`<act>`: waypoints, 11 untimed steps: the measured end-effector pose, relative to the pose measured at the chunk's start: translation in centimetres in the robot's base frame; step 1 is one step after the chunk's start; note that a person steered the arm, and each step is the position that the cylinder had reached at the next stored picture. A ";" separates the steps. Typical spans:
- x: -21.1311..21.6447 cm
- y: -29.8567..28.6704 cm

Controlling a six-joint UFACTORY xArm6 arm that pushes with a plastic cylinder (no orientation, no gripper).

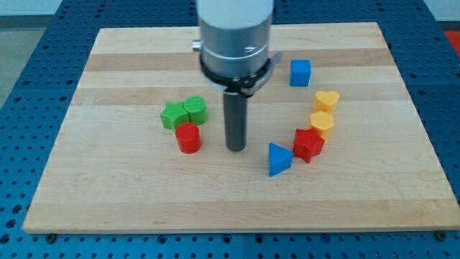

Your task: Tap the red star

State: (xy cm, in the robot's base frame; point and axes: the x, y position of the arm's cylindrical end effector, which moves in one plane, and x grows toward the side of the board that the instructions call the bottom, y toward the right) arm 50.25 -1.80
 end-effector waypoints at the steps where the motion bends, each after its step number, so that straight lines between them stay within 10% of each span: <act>1: 3.3 -1.6; 8: 3.0 16.9; 11: 2.5 14.5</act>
